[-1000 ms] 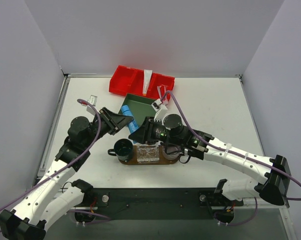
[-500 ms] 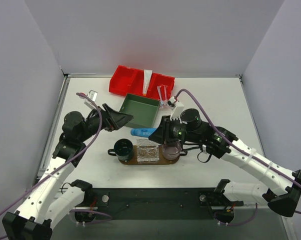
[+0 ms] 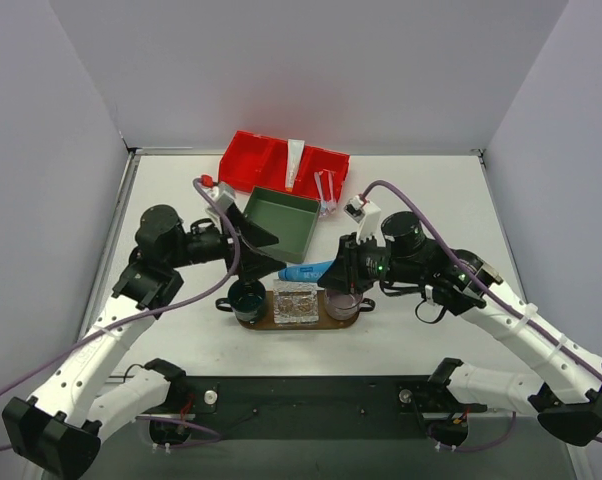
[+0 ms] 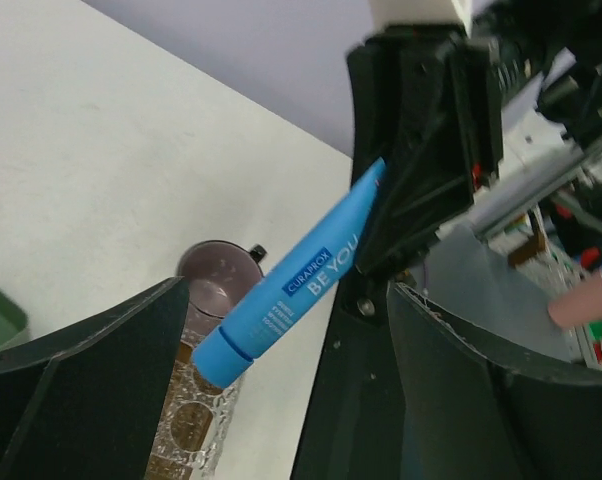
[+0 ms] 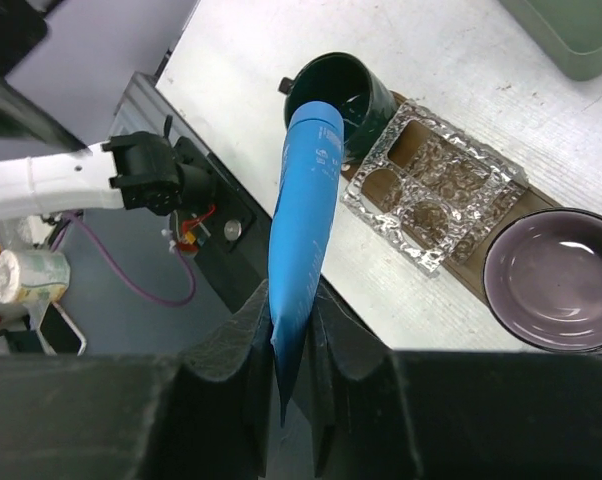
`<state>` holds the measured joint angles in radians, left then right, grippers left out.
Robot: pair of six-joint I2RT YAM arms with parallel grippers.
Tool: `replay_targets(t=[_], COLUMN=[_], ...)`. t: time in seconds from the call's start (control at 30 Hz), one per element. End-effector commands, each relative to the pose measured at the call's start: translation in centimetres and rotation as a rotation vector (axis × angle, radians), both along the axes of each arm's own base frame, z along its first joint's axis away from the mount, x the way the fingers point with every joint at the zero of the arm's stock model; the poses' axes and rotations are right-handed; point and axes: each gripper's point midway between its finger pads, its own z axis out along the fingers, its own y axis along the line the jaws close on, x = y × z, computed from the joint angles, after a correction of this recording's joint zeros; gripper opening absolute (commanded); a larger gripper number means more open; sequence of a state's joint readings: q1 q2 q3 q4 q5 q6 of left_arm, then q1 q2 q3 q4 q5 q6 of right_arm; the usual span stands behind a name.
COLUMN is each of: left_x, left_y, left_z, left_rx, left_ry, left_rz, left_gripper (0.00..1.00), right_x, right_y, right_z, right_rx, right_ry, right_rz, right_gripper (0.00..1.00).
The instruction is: Prepare toiletry sets of a toothbrush and toothpaste on the tray
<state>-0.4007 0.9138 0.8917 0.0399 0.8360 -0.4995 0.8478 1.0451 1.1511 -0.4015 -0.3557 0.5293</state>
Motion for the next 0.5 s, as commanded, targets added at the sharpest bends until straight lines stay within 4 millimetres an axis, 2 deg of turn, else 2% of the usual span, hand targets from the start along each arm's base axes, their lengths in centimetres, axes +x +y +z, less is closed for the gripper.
replay_targets(t=[0.0, 0.1, 0.13, 0.23, 0.33, 0.37, 0.47], left_x=[-4.0, -5.1, -5.9, -6.6, -7.6, -8.7, -10.3], left_y=[-3.0, -4.2, -4.6, -5.4, -6.0, -6.2, -6.5], left_z=[-0.3, -2.1, -2.3, -2.9, -3.7, -3.9, -4.9], left_rx=[0.065, 0.097, 0.095, 0.101, 0.105, 0.102, 0.105], left_ry=[-0.142, -0.079, -0.074, -0.055, -0.02, -0.009, 0.036], left_rz=[-0.304, -0.401, -0.445, -0.5, -0.569, -0.621, -0.708], left_gripper=[0.91, 0.91, 0.91, 0.92, 0.91, 0.91, 0.86], right_x=[-2.1, -3.3, -3.6, -4.7, -5.1, -5.1, -5.2], right_y=[0.3, 0.7, 0.8, 1.1, 1.1, 1.1, 1.1], right_z=[2.7, 2.5, 2.4, 2.5, 2.7, 2.7, 2.8], right_rx=[0.055, 0.07, 0.068, 0.084, 0.087, 0.085, 0.079], right_ry=[0.0, 0.049, 0.062, 0.095, 0.101, 0.101, 0.097], right_rz=[0.145, 0.219, 0.236, 0.301, 0.332, 0.333, 0.35], right_gripper=[0.0, 0.0, 0.0, 0.0, 0.0, 0.0, 0.0])
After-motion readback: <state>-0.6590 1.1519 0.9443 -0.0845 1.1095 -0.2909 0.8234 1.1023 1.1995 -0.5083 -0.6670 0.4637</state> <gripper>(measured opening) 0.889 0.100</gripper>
